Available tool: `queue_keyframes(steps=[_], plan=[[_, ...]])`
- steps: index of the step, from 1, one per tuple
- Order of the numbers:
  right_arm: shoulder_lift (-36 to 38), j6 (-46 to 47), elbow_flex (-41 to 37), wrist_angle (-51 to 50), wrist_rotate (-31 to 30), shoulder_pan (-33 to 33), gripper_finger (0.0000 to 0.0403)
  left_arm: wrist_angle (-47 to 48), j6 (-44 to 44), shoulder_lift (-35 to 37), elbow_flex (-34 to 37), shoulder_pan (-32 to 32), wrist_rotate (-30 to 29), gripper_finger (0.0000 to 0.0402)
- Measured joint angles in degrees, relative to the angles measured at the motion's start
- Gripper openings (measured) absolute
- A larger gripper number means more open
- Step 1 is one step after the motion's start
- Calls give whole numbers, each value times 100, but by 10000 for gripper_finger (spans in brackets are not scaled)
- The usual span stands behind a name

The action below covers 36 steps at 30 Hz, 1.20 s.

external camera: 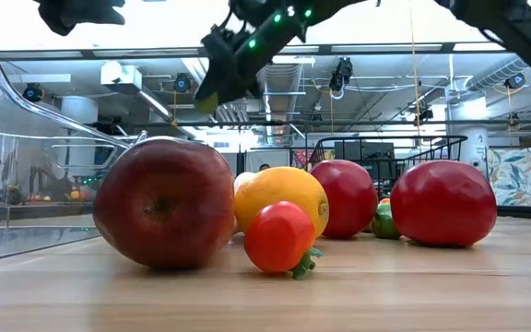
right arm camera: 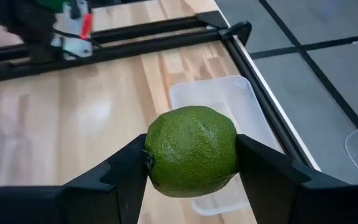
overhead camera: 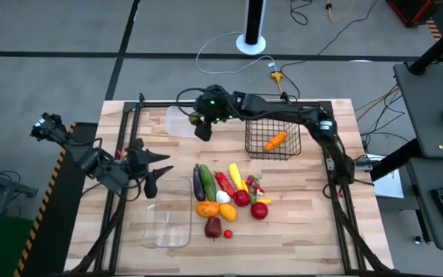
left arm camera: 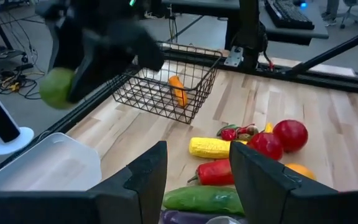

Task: Sort produce into baskets
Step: Put the green lemon into the transparent bin

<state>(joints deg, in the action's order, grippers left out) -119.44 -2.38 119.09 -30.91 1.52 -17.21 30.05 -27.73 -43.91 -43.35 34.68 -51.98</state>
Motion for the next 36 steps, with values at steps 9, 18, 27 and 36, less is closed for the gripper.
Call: queue_keyframes(steps=[9, 18, 27, 36], plan=[[-839, -33, 569, 33, 2, -344, 215, 312, -1, 400, 0, 0, -3, 158], [-1031, 184, 535, -7, 134, -578, 215, 452, 10, 497, 0, 2, -14, 158], [-1029, 344, 421, -10, 348, -597, 215, 489, 22, 463, 0, 0, -213, 158], [-1029, 424, 185, -47, 366, -588, 215, 485, 24, 426, 0, 0, -273, 158]])
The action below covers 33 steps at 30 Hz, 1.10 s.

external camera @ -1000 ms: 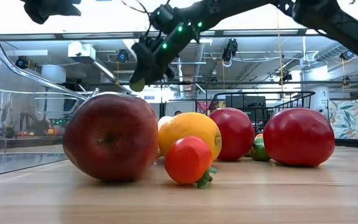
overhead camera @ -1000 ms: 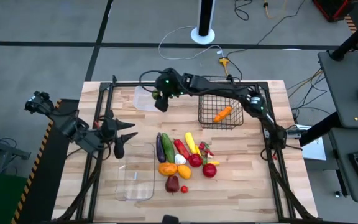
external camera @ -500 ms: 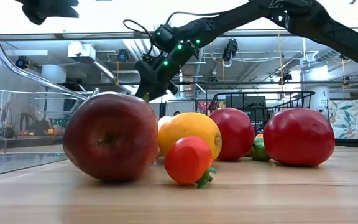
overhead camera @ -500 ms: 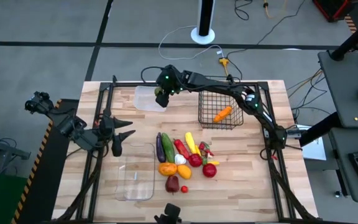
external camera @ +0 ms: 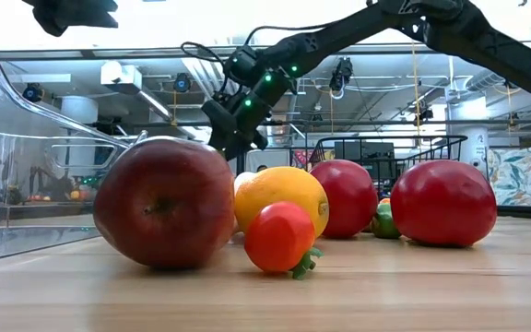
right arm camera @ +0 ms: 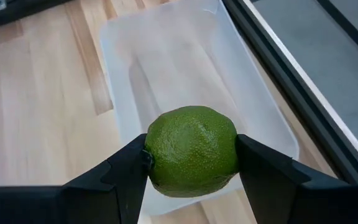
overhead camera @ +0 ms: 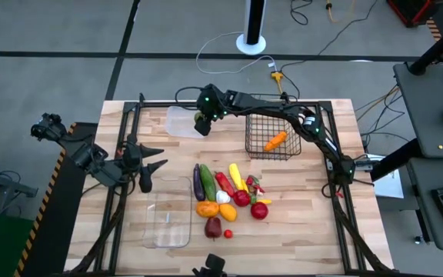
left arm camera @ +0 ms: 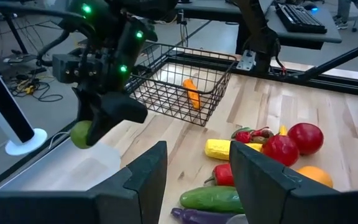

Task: Sort produce into baskets
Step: Put the green lemon into the transparent bin

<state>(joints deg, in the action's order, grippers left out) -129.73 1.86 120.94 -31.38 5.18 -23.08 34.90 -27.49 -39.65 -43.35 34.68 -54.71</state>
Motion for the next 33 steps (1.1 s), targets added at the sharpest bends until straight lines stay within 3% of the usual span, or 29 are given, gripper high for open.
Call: queue_keyframes(steps=[33], plan=[[7, -104, -1, 22, 86, 6, 215, 6, 0, -38, 0, 0, -39, 158]])
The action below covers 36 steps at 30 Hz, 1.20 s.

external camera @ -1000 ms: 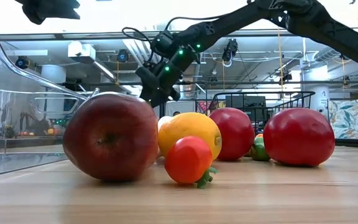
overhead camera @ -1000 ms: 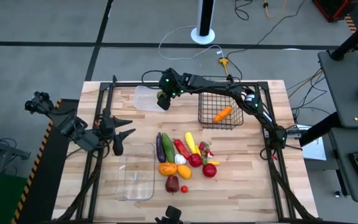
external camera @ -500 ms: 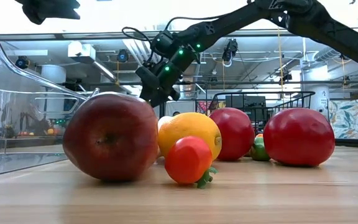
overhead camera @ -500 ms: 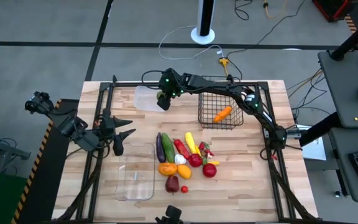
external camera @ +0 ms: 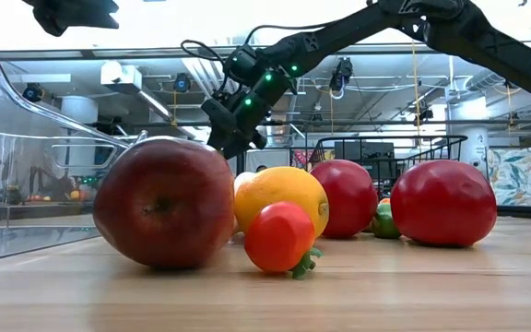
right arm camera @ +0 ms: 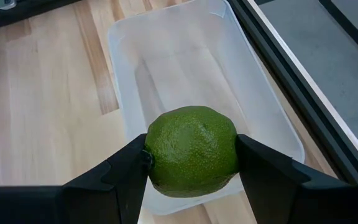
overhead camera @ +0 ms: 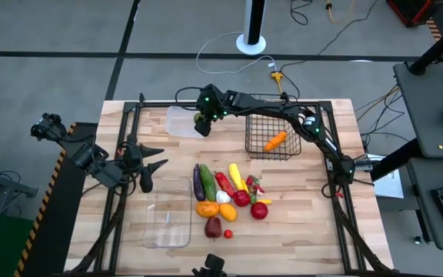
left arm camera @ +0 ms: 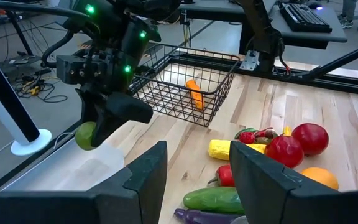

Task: Sort produce into baskets
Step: Put the green lemon into the transparent bin

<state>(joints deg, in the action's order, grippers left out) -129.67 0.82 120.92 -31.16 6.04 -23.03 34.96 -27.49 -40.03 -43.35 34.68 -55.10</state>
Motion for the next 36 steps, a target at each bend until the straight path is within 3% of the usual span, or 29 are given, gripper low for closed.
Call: queue_keyframes(steps=[29, 36], plan=[[30, -217, -3, -9, 15, 0, 215, 1, -47, -2, 79, 0, 1, 158], [443, -770, -9, -28, 822, -6, 215, 2, -58, -2, 85, 0, 7, 158]])
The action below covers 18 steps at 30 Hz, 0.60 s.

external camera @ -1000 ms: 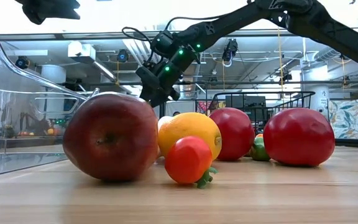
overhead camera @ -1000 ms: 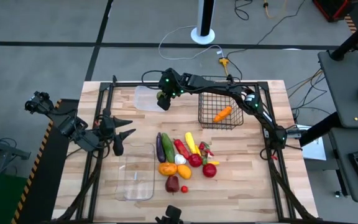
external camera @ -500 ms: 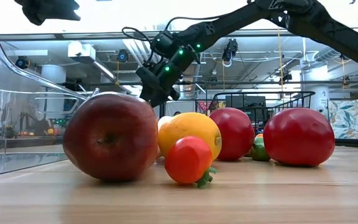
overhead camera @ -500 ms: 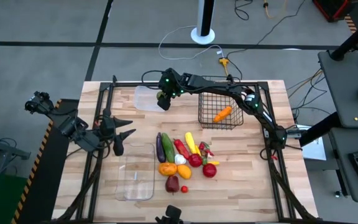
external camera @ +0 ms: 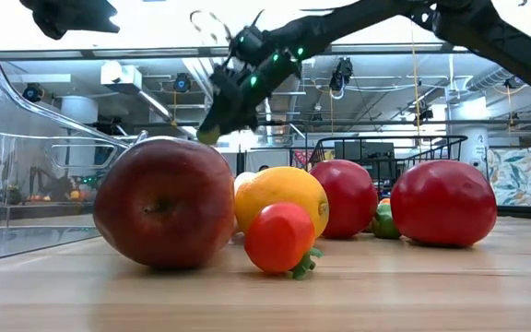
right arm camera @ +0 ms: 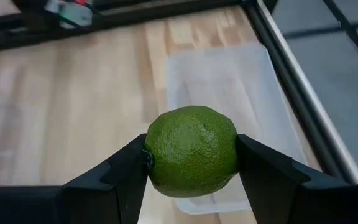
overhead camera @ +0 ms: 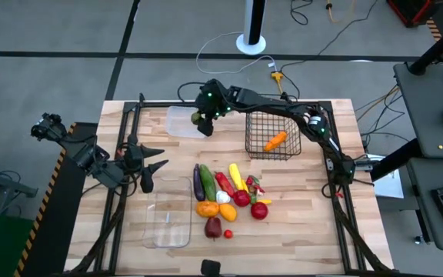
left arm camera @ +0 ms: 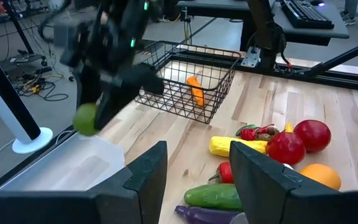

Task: Sort produce into baskets
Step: Put the green lemon into the transparent bin

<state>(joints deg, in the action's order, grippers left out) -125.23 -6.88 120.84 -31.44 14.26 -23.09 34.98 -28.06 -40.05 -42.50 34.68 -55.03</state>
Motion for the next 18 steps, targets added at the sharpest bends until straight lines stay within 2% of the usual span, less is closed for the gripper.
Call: queue_keyframes(steps=[6, 18], plan=[[721, -352, 0, -340, 155, -5, 215, 18, -30, -8, 33, 0, 1, 158], [1845, -318, -311, -577, 380, 109, 215, 20, -14, -39, 61, 0, -4, 158]])
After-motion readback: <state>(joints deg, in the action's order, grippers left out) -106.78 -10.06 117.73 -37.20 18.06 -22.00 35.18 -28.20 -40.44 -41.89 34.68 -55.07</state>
